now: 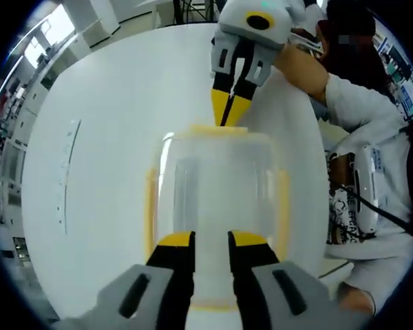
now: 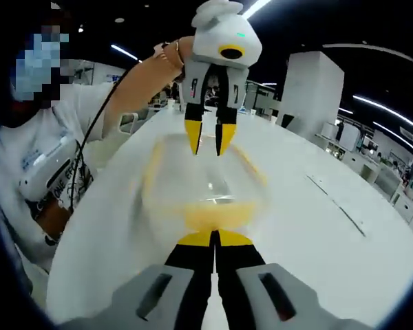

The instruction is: Snap each plastic latch of the storage box into its locked position after aligning the lid with the box until every specified latch is closed and the lid sits flush.

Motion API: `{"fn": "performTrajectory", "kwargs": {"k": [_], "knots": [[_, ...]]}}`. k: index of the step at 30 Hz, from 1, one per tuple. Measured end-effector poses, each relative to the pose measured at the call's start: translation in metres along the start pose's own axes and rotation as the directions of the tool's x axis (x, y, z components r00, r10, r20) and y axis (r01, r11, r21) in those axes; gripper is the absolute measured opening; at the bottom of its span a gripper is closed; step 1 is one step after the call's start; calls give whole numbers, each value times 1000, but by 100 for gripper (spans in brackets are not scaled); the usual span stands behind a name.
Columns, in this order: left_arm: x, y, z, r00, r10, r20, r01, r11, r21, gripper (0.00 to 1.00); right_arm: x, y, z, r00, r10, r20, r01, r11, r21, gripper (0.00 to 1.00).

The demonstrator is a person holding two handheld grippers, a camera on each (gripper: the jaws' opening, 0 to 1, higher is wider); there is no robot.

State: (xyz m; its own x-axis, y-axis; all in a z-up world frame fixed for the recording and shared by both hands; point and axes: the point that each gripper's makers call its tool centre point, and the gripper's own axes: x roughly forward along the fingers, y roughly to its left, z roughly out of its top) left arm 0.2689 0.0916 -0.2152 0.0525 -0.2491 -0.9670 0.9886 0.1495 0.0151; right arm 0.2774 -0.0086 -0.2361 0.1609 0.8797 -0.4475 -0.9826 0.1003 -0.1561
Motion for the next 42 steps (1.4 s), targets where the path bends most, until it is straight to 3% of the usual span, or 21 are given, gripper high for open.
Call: {"fn": "performTrajectory", "kwargs": {"k": [4, 9, 19, 21, 26, 28, 35, 40, 42], "knots": [[-1, -1, -1, 1000, -2, -8, 3, 1000, 28, 19, 0, 2, 1, 996, 0, 85, 1, 1000, -3, 0], [-1, -4, -2, 999, 8, -33, -6, 999, 50, 19, 1, 3, 2, 994, 6, 112, -10, 999, 33, 2], [-1, -6, -7, 999, 5, -37, -4, 999, 44, 19, 0, -3, 4, 987, -46, 152, 37, 998, 57, 2], [0, -7, -8, 999, 9, -44, -7, 999, 46, 19, 1, 2, 8, 982, -26, 185, 16, 998, 59, 2], [2, -9, -8, 998, 16, -62, -13, 998, 59, 19, 8, 12, 8, 985, 0, 173, -2, 1000, 12, 2], [2, -9, -9, 997, 18, -70, -14, 999, 51, 19, 7, 14, 12, 979, 3, 203, -6, 1000, 14, 1], [3, -13, -10, 994, 28, -107, -22, 998, 51, 18, 8, 18, 12, 967, 38, 252, -64, 994, 94, 0], [3, -14, -12, 995, 18, -102, -9, 996, 90, 18, 12, 19, 14, 964, 39, 262, -70, 991, 111, 0], [3, -14, -14, 996, 14, -88, -9, 998, 58, 17, 14, 20, 14, 964, 39, 264, -73, 990, 119, 0]]}}
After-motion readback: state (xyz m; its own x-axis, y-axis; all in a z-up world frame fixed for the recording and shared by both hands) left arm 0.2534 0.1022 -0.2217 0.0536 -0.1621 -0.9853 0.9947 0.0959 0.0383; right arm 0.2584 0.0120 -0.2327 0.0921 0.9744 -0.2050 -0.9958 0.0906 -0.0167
